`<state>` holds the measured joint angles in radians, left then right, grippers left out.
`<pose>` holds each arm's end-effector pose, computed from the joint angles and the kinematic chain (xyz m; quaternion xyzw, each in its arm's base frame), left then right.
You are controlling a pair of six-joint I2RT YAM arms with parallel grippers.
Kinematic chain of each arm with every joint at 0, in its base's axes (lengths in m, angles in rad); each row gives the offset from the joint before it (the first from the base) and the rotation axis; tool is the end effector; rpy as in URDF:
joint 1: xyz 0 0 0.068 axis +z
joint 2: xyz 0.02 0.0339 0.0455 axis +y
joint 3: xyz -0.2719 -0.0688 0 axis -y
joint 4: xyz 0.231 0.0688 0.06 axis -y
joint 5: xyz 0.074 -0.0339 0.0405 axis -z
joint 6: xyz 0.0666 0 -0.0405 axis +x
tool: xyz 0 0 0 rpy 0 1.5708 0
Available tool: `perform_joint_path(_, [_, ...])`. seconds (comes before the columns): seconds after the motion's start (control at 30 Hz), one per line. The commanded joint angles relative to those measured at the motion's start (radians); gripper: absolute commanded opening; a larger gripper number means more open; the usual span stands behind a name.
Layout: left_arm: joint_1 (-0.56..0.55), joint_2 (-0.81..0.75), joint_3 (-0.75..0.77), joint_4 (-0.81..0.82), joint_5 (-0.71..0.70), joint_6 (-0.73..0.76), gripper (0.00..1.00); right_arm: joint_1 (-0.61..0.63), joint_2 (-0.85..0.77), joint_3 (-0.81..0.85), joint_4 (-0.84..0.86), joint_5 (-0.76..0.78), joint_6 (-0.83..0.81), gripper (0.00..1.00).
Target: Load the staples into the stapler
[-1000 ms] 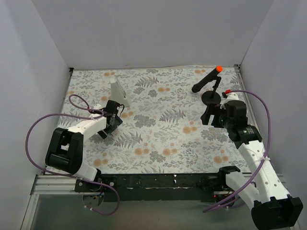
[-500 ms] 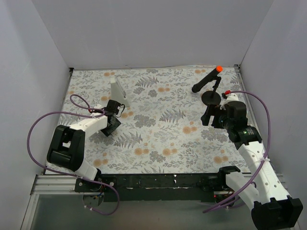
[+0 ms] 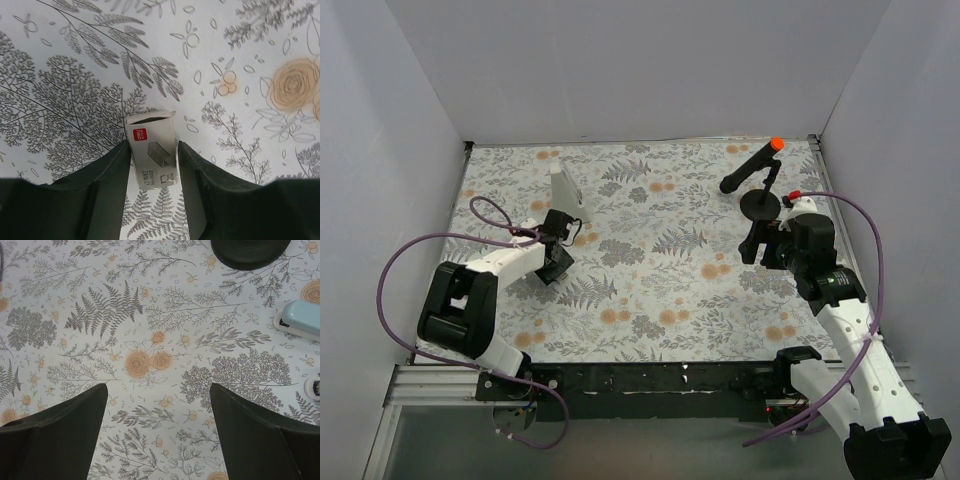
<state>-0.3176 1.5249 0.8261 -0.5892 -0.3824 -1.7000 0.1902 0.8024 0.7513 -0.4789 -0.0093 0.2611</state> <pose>0.2556 -0.0579 0.1521 -0.6402 0.7318 -0.0168 0.2329 0.1826 0.0358 0.2860 0.0284 0.8671 0.1152 0.4837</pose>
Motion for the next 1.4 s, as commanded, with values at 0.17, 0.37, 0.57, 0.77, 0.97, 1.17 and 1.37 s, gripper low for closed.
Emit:
perform_joint_path(0.17, [-0.176, -0.019, 0.064, 0.015, 0.051, 0.079, 0.35, 0.000, -0.020, -0.020, 0.066, -0.072, -0.019, 0.92])
perform_joint_path(0.37, [-0.340, 0.029, 0.146, 0.031, 0.076, 0.091, 0.34, 0.000, -0.025, -0.029, 0.075, -0.106, -0.022, 0.92])
perform_joint_path(0.57, [-0.550, 0.142, 0.257, 0.071, 0.091, 0.259, 0.35, 0.002, -0.034, -0.053, 0.106, -0.176, -0.025, 0.92])
perform_joint_path(0.77, [-0.687, 0.213, 0.297, 0.134, 0.129, 0.552, 0.39, 0.002, -0.077, -0.150, 0.207, -0.323, -0.033, 0.92])
perform_joint_path(0.97, [-0.716, 0.179, 0.208, 0.238, 0.236, 0.746, 0.40, 0.002, -0.054, -0.190, 0.204, -0.412, -0.048, 0.92])
perform_joint_path(1.17, [-0.716, 0.124, 0.151, 0.262, 0.157, 0.800, 0.48, 0.005, -0.002, -0.205, 0.206, -0.494, -0.048, 0.90])
perform_joint_path(1.37, [-0.716, -0.026, 0.053, 0.319, 0.125, 0.697, 0.68, 0.012, 0.009, -0.227, 0.232, -0.520, -0.042, 0.88])
